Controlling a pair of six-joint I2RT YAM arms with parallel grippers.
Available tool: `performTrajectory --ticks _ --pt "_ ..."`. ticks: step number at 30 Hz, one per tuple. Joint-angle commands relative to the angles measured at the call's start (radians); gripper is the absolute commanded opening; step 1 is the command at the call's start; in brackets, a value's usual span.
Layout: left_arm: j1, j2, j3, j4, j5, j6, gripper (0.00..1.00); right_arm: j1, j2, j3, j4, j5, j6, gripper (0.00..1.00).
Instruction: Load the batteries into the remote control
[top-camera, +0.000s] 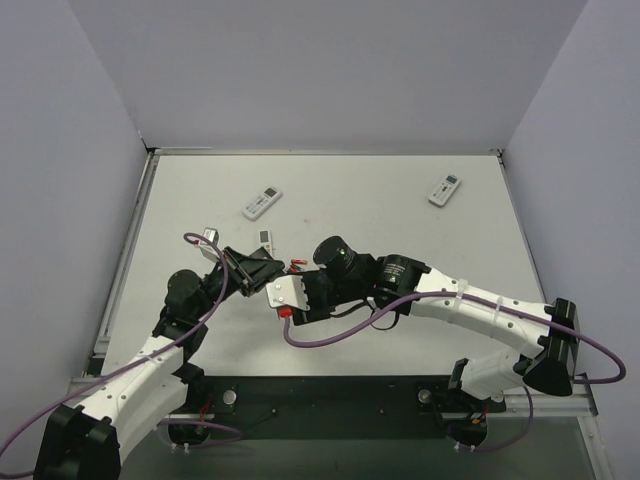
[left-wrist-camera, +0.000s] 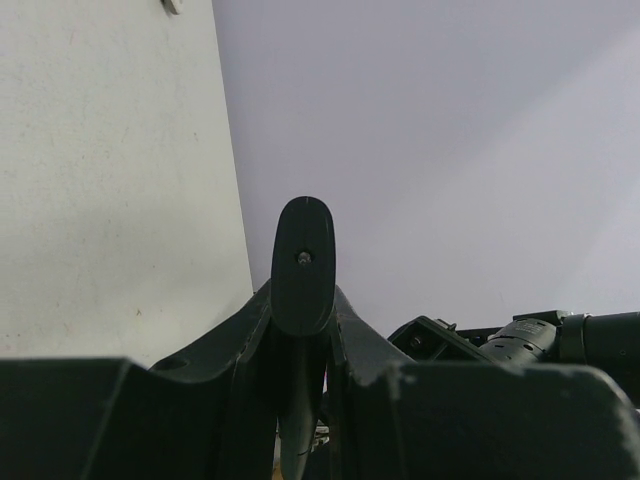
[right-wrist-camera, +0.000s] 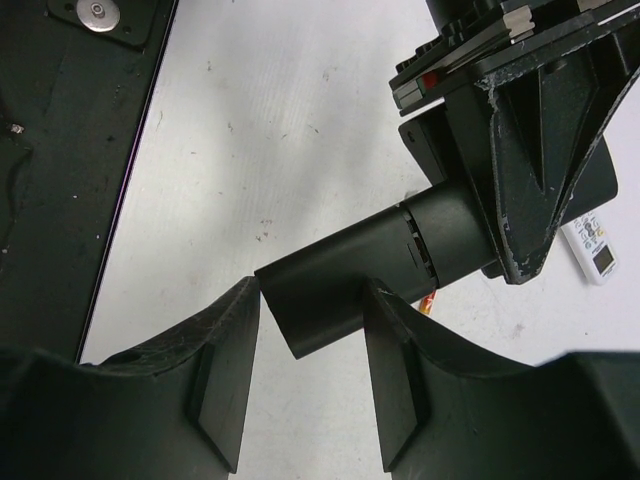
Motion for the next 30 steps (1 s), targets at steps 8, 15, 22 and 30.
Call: performTrajectory --ticks 8,15,22,30 --pt "-0.014 -0.01 0.098 0.257 0.102 -0.092 0.0 -0.051 0.117 -0.001 0.0 0.018 0.015 0.35" --pt "-0.019 0.0 0.108 0.274 0.125 -0.088 0.0 -0.089 0.175 0.035 0.046 -0.005 0.007 0.35" --pt "-0.01 -0.016 0.091 0.134 0.096 0.013 0.0 -0.089 0.087 0.029 0.051 -0.082 0.116 0.39" --pt "-0.005 0.02 0.175 -0.291 -0.001 0.262 0.0 -0.092 -0.094 -0.029 0.121 0.108 0.452 0.61"
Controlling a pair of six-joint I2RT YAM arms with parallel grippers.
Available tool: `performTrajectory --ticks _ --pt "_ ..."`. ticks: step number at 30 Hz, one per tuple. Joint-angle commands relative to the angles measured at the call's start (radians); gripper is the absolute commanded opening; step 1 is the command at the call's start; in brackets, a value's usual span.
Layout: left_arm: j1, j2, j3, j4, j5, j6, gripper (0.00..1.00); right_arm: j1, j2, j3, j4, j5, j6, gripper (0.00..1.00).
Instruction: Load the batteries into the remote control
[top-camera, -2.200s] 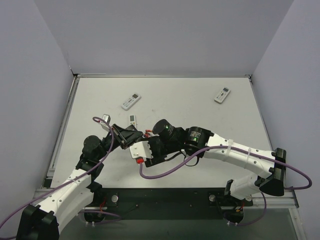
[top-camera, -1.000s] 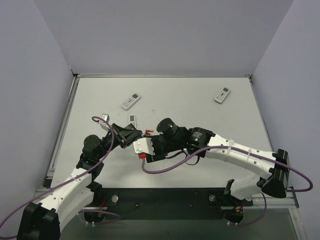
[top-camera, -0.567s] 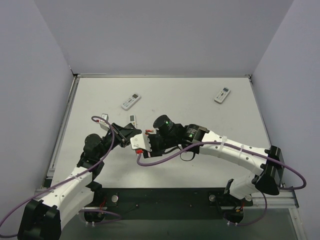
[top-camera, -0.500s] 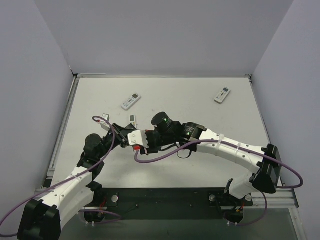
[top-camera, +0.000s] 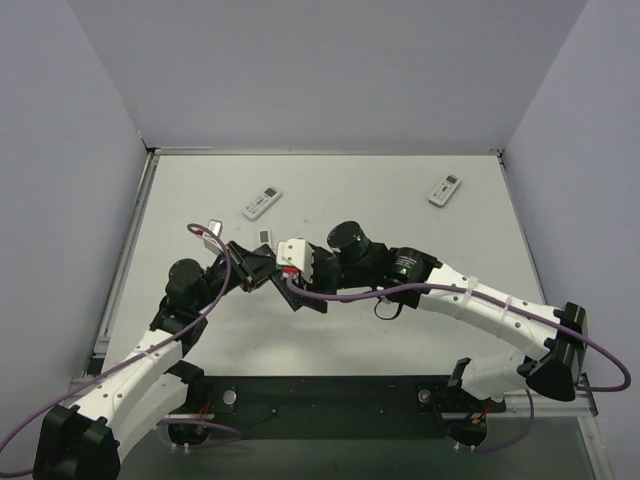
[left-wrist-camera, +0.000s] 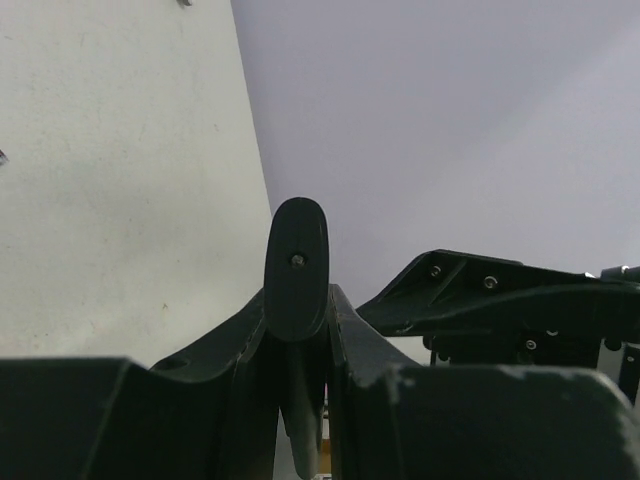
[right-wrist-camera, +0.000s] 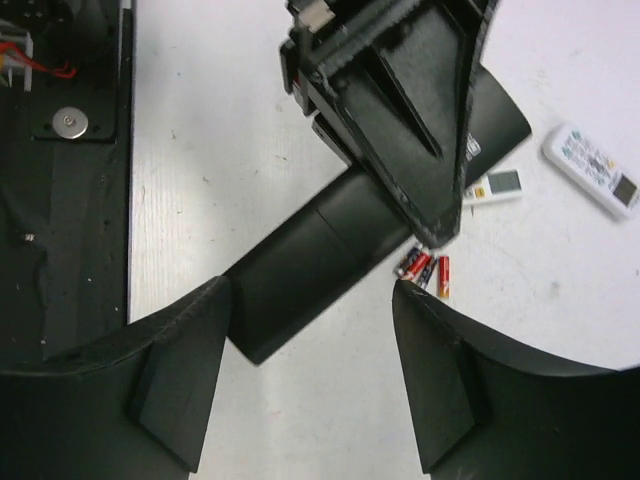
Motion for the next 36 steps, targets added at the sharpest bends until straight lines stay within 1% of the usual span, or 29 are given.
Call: performTrajectory --ticks 1,2,3,4,5,6,7,8,9,10,11,12,13,14,15,17,18,19,20,21,22,27,31,36 --pt "-0.004 0.004 0.135 -0.273 -0.079 0.258 0.0 -0.011 -0.11 -0.038 -0.006 0.183 0.245 0.65" --pt "-0.004 0.01 0.199 -0.348 -0.111 0.308 0.0 -0.014 -0.124 -0.058 -0.014 0.276 0.3 0.72" --pt "-0.006 0.019 0.227 -0.474 -0.141 0.361 0.0 -0.017 -0.155 -0.072 -0.017 0.32 0.322 0.75" --pt "-0.008 0.042 0.264 -0.548 -0.208 0.467 0.0 -0.019 -0.17 -0.086 -0.021 0.363 0.351 0.79" --pt "-0.012 0.059 0.328 -0.614 -0.246 0.515 0.0 -0.028 -0.186 -0.099 -0.028 0.416 0.379 0.81" --pt "-0.012 0.077 0.368 -0.736 -0.286 0.561 0.0 -0.034 -0.218 -0.128 -0.032 0.498 0.434 0.84" --pt "-0.014 0.121 0.399 -0.789 -0.366 0.651 0.0 -0.04 -0.233 -0.142 -0.038 0.539 0.459 0.85" --pt "-0.014 0.143 0.427 -0.835 -0.407 0.691 0.0 -0.055 -0.25 -0.158 -0.051 0.575 0.483 0.91" --pt "-0.014 0.193 0.483 -0.917 -0.449 0.727 0.0 -0.065 -0.284 -0.185 -0.057 0.643 0.549 0.96" --pt "-0.014 0.22 0.508 -0.953 -0.54 0.8 0.0 -0.069 -0.304 -0.204 -0.063 0.668 0.571 1.0" --pt "-0.015 0.247 0.534 -0.984 -0.584 0.831 0.0 -0.082 -0.321 -0.218 -0.077 0.691 0.597 1.0" --pt "-0.017 0.308 0.582 -1.047 -0.628 0.863 0.0 -0.097 -0.356 -0.231 -0.083 0.742 0.633 1.0" --pt "-0.017 0.342 0.608 -1.078 -0.709 0.921 0.01 -0.103 -0.373 -0.26 -0.087 0.767 0.652 1.0" --pt "-0.017 0.382 0.634 -1.132 -0.749 0.944 0.01 -0.112 -0.388 -0.273 -0.103 0.797 0.667 1.0" --pt "-0.018 0.462 0.686 -1.16 -0.824 0.964 0.01 -0.134 -0.416 -0.285 -0.115 0.823 0.687 1.0" --pt "-0.017 0.542 0.735 -1.228 -0.877 1.018 0.01 -0.154 -0.457 -0.316 -0.144 0.886 0.735 1.0" --pt "-0.02 0.618 0.763 -1.245 -0.932 1.047 0.02 -0.175 -0.468 -0.326 -0.153 0.906 0.753 1.0" --pt "-0.018 0.655 0.806 -1.263 -0.957 1.06 0.03 -0.183 -0.483 -0.352 -0.164 0.947 0.784 1.0" --pt "-0.017 0.691 0.832 -1.292 -0.978 1.069 0.04 -0.192 -0.512 -0.365 -0.167 0.961 0.799 1.0" --pt "-0.014 0.753 0.849 -1.3 -1.03 1.09 0.04 -0.201 -0.528 -0.379 -0.167 0.974 0.81 1.0" --pt "-0.012 0.784 0.876 -1.299 -1.052 1.104 0.06 -0.221 -0.542 -0.392 -0.169 0.989 0.821 1.0" --pt "0.018 0.98 0.941 -1.309 -1.193 1.169 0.08 -0.269 -0.618 -0.445 -0.178 0.991 0.841 1.0" --pt "0.06 1.073 0.947 -1.285 -1.228 1.192 0.09 -0.29 -0.651 -0.474 -0.192 0.995 0.847 1.0" --pt "0.065 1.11 0.929 -1.265 -1.239 1.196 0.2 -0.321 -0.683 -0.508 -0.193 0.997 0.868 1.0"
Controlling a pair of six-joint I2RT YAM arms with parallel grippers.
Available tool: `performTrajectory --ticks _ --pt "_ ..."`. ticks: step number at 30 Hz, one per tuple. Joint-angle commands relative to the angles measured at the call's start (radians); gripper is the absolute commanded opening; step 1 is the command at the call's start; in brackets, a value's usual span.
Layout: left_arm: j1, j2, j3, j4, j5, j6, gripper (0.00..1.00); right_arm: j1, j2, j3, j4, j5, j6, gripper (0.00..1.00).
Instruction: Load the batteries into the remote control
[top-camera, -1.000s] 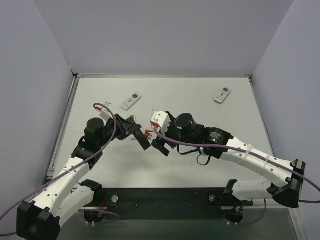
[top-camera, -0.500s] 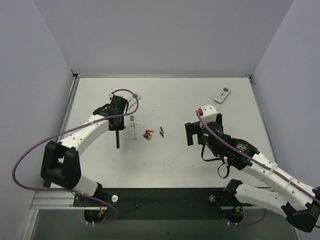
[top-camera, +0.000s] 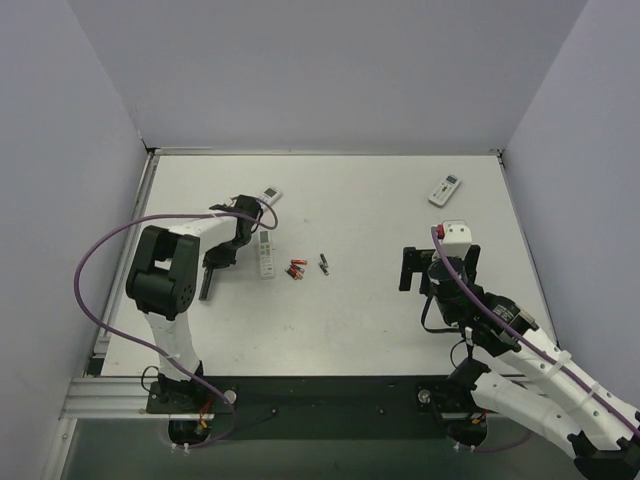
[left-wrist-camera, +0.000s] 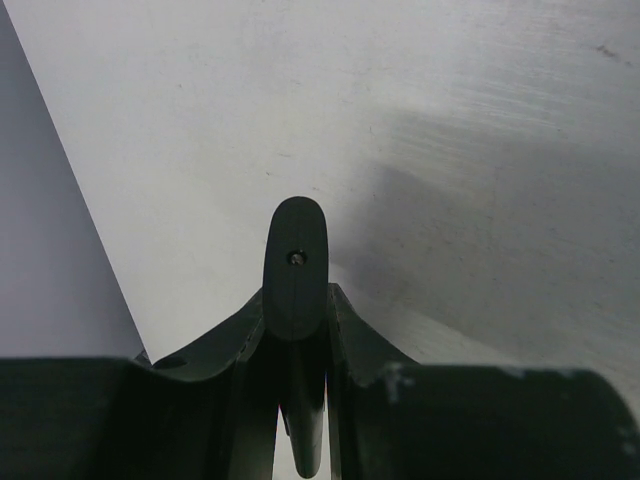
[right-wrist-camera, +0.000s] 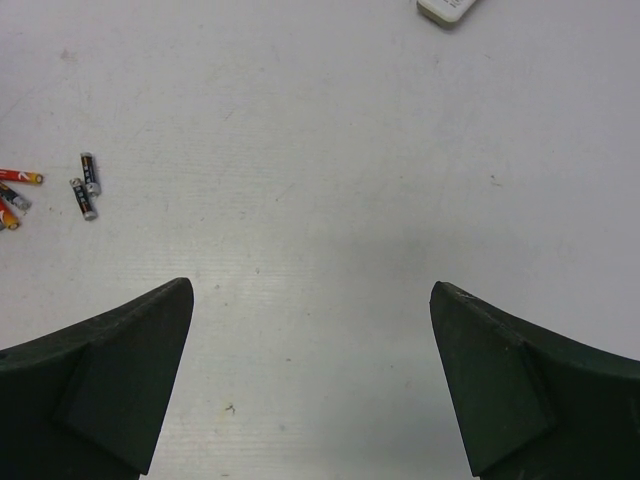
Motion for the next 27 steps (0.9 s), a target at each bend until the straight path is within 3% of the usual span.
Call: performTrajectory --ticks 1,5,13,16,20,27 --pt "-0.003 -0.003 0.011 0.003 -0.059 0.03 0.2 -0.025 -0.026 -0.027 -0.011 0.042 0.031 1.0" --pt "-0.003 -0.014 -0.018 0.017 -0.046 0.021 0.24 -0.041 -0.037 -0.034 -0.011 0.07 0.037 1.0" --pt "-0.015 -0.023 -0.044 0.038 -0.019 0.018 0.52 -0.065 -0.048 -0.031 -0.022 0.079 0.037 1.0" --pt "-0.013 -0.025 -0.044 0.04 -0.015 0.015 0.56 -0.07 -0.046 -0.034 -0.022 0.076 0.034 1.0" --pt "-0.013 -0.048 -0.057 0.057 0.025 0.016 0.69 -0.079 -0.037 -0.031 -0.022 0.067 0.032 1.0" --pt "-0.013 -0.118 -0.083 0.077 0.097 0.007 0.81 -0.087 -0.036 -0.027 -0.022 0.061 0.035 1.0"
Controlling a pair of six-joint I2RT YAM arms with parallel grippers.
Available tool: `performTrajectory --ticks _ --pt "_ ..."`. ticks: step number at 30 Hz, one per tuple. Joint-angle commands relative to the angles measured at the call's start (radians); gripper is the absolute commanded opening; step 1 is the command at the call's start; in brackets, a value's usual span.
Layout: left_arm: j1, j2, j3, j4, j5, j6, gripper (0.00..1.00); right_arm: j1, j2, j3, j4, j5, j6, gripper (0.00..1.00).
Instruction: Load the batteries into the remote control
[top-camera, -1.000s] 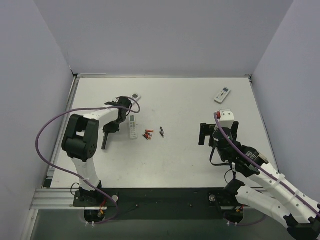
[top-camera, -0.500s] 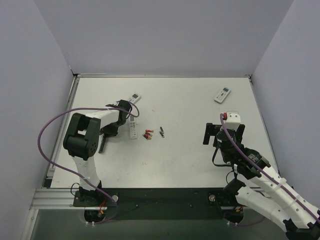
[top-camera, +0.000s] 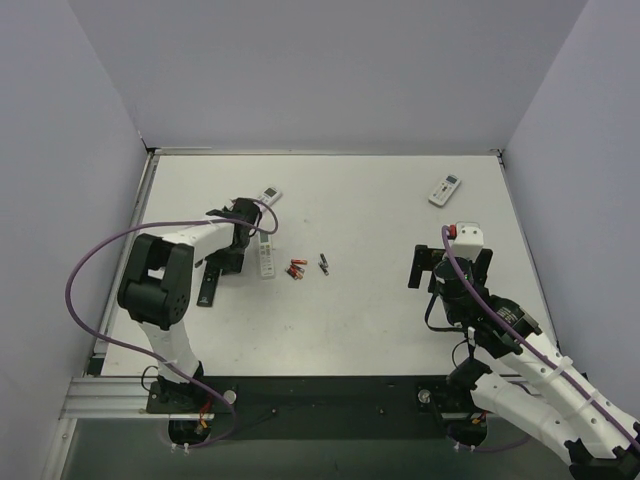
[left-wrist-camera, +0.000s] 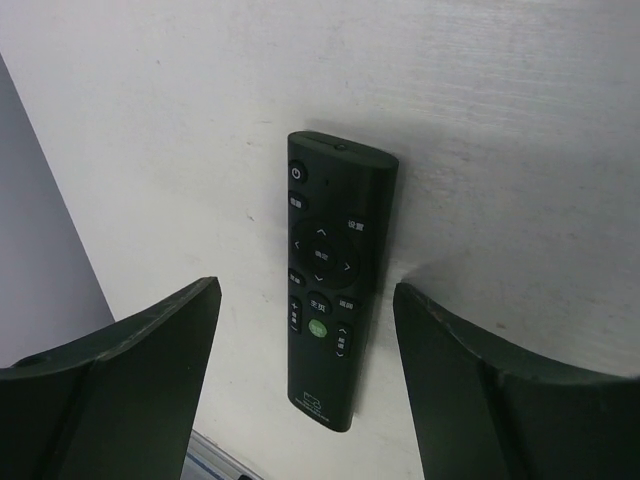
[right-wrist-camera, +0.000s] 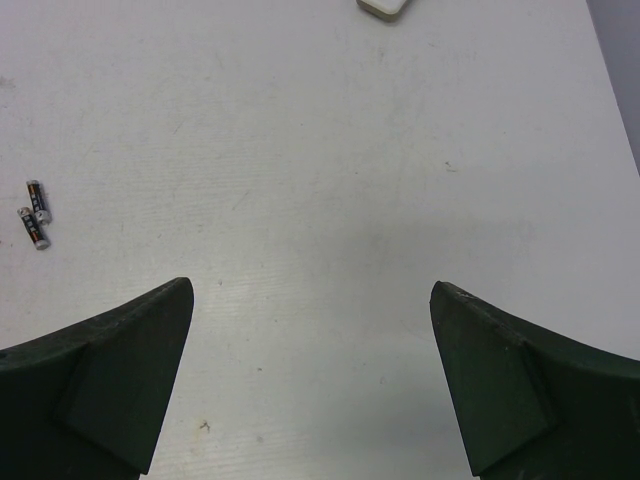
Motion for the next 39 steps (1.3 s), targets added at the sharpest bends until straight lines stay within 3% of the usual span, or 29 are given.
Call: performTrajectory --ticks 1,5,8,16,22,29,36,39 --pt "-0.003 -0.057 -0.009 0.043 0.076 -0.018 0.81 -0.01 0.003 0.01 -0.009 0.017 0.01 1.0" --pt "-0.003 -0.07 -0.011 0.041 0.087 -0.022 0.84 -0.012 0.0 0.015 -0.011 0.017 0.005 1.0" --pt "-0.003 -0.09 -0.015 0.044 0.098 -0.025 0.97 -0.013 0.0 0.016 -0.014 0.012 0.011 1.0" --pt "0.011 -0.182 -0.03 0.069 0.16 -0.054 0.97 -0.015 0.003 0.039 -0.02 -0.002 0.011 1.0" --pt "0.061 -0.326 -0.103 0.139 0.318 -0.086 0.97 -0.022 0.016 0.062 -0.023 -0.032 0.01 1.0" --pt "0.14 -0.375 -0.141 0.199 0.509 -0.123 0.97 -0.025 0.032 0.079 -0.04 -0.057 0.024 1.0" --pt "0.15 -0.467 -0.208 0.336 0.723 -0.159 0.97 -0.027 0.033 0.093 -0.024 -0.106 0.028 1.0" --pt "0.16 -0.479 -0.248 0.397 0.783 -0.236 0.97 -0.035 0.033 0.099 -0.002 -0.245 -0.045 1.0"
